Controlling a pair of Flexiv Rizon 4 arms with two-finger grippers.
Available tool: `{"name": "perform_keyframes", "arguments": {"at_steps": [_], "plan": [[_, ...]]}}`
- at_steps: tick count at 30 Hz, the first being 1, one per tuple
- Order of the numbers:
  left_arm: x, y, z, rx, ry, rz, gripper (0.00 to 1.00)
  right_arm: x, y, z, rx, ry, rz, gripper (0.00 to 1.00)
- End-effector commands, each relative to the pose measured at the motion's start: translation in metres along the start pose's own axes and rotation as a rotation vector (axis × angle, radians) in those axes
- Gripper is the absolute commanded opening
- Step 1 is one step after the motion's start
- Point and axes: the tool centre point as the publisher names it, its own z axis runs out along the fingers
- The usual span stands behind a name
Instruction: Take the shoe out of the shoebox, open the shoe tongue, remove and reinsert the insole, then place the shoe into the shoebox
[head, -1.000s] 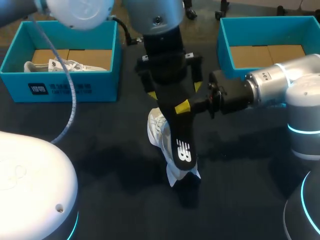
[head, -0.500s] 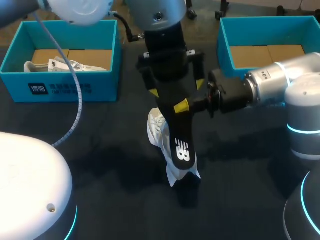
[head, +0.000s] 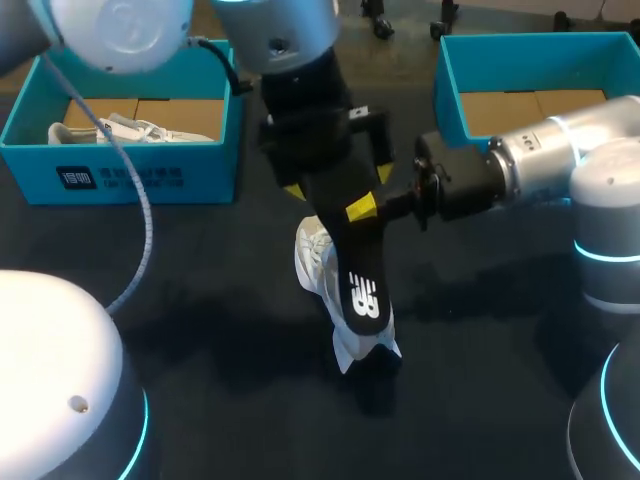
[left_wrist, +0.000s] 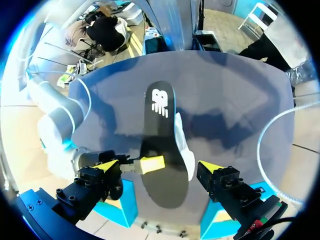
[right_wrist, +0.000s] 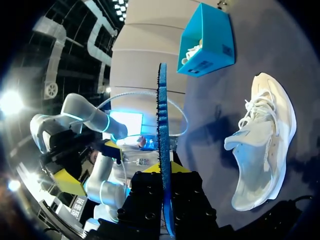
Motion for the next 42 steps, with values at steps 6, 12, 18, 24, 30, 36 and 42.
{"name": "perform_keyframes", "arguments": {"at_steps": [6,12,18,24,30,36,42], "plan": [[0.021,-0.004,0.003,-0.008,-0.169,0.004,1.0,0.006,-0.002,0.001,-0.005,-0.007,0.004,0.0],[0.029,-0.005,0.004,0.001,-0.264,0.007,1.0,0.008,-0.005,-0.001,-0.016,-0.011,0.011,0.0],[0.035,-0.007,0.005,-0.011,-0.34,0.023,1.0,0.011,-0.007,-0.003,-0.029,-0.014,0.01,0.0],[0.042,-0.007,0.007,-0.008,-0.439,0.04,1.0,0.013,-0.008,-0.005,-0.037,-0.016,0.009,0.0],[0.045,-0.01,0.008,0.009,-0.511,0.055,1.0,0.014,-0.006,-0.006,-0.04,-0.016,0.007,0.0],[0.048,-0.01,0.009,0.02,-0.585,0.087,1.0,0.016,-0.004,-0.009,-0.041,-0.017,0.006,0.0],[0.052,-0.013,0.011,0.046,-0.644,0.147,1.0,0.018,-0.005,-0.011,-0.044,-0.022,0.009,0.0]]}}
